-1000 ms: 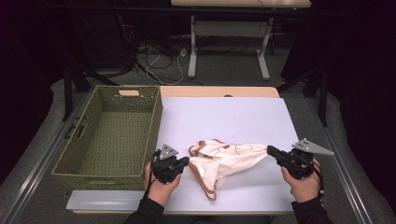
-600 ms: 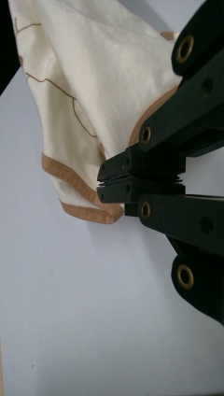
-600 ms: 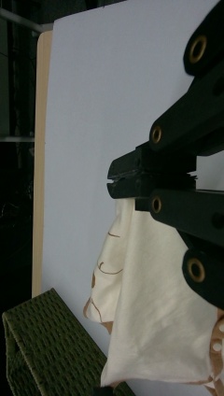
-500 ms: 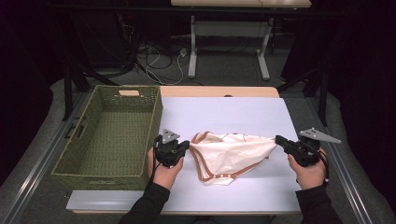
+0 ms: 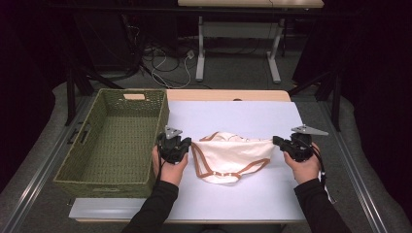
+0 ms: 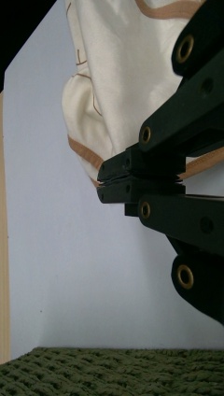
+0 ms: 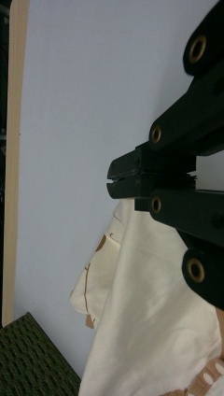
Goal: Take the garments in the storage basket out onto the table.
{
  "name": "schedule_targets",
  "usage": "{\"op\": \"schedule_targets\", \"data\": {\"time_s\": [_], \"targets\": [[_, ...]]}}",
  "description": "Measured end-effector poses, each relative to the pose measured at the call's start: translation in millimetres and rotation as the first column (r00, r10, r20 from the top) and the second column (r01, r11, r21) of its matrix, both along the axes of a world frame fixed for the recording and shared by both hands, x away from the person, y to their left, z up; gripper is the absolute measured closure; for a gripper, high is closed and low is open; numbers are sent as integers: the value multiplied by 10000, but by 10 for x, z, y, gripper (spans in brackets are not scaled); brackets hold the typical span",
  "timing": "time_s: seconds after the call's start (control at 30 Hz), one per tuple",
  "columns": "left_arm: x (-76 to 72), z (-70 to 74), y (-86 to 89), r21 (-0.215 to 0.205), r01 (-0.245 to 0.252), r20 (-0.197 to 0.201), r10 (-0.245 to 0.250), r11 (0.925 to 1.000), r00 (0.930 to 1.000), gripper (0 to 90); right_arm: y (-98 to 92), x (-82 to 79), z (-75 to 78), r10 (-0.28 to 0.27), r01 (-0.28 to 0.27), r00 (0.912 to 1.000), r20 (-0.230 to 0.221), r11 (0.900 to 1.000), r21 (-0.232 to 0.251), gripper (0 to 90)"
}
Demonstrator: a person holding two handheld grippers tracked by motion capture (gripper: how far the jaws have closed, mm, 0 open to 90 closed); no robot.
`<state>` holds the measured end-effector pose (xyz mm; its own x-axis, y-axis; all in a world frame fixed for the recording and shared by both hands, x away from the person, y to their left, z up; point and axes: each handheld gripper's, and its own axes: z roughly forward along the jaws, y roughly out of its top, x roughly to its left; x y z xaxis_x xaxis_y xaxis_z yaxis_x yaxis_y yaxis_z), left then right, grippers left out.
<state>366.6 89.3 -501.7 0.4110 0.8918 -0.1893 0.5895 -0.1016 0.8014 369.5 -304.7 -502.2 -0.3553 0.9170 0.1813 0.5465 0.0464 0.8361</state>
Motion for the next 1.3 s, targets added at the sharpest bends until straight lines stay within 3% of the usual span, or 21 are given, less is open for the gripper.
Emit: {"op": "schedule_targets", "data": {"time_s": [0.27, 0.3, 0.37, 0.6, 0.77, 0.93, 1.03, 1.3], "targets": [[67, -89, 15, -222, -210, -222, 205, 9995, 9995, 882, 50, 90, -122, -19, 13, 9997, -246, 9997, -244, 872], [73, -119, 13, -248, -232, -269, 225, 9994, 9994, 881, 44, 71, -121, -83, 79, 9998, -199, 9998, -180, 805], [72, -132, 10, -292, -251, -276, 243, 9993, 9993, 882, 26, 39, -105, -148, 148, 9999, 17, 9995, -282, 760], [59, -163, -4, -315, -168, -333, 158, 9994, 9993, 881, -51, -102, -88, -254, 260, 9995, 178, 9992, -313, 703], [58, -161, -1, -390, -175, -308, 163, 9991, 9994, 881, -81, -199, -133, -245, 245, 9997, -3, 9992, -321, 681], [57, -163, -8, -413, -150, -277, 138, 9990, 9995, 881, -18, -275, -271, -52, 34, 9993, -368, 9988, -494, 653], [53, -156, -5, -411, -114, -282, 103, 9991, 9995, 881, 59, -251, -381, 62, -109, 9978, -655, 9974, -710, 647], [49, -164, -20, -497, -65, -248, 52, 9987, 9997, 881, 151, -204, -470, 201, -266, 9966, -793, 9963, -817, 649]]}}
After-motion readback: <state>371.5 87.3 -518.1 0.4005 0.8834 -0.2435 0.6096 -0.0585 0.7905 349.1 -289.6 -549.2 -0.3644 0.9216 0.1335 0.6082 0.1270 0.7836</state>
